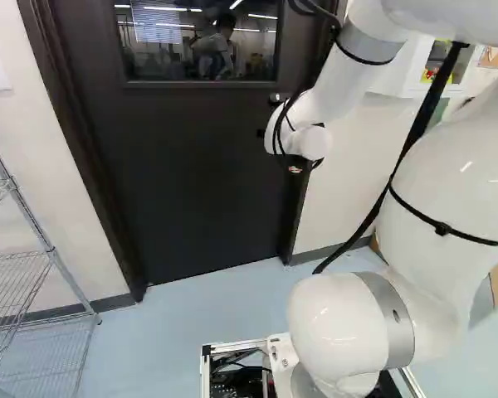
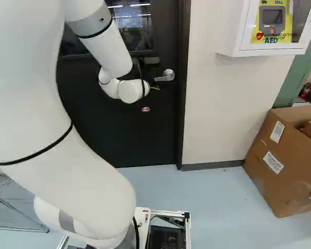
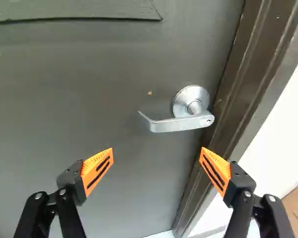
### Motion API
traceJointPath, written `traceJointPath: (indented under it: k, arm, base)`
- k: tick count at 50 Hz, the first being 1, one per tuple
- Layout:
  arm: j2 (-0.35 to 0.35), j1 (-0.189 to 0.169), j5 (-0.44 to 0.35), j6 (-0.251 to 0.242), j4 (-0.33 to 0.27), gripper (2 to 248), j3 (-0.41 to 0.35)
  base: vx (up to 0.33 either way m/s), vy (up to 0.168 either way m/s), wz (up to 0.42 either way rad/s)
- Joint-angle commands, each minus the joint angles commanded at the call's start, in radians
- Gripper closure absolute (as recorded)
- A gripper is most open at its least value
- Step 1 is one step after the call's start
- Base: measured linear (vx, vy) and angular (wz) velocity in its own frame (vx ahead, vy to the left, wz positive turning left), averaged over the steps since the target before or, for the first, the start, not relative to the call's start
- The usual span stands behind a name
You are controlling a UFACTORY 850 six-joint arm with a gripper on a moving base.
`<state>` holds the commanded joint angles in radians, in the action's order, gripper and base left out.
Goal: Open the door and move inside
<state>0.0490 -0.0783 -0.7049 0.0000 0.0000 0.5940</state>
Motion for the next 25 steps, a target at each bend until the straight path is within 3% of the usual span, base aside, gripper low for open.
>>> traceJointPath:
  k: [11, 25]
  arm:
    - [0.076, -0.011, 0.000, 0.000, 0.000, 3, -0.048]
    - [0.113, -0.014, 0.000, 0.000, 0.000, 3, -0.051]
  base:
    - [0.000, 0.000, 0.000]
    - [0.000, 0.000, 0.000]
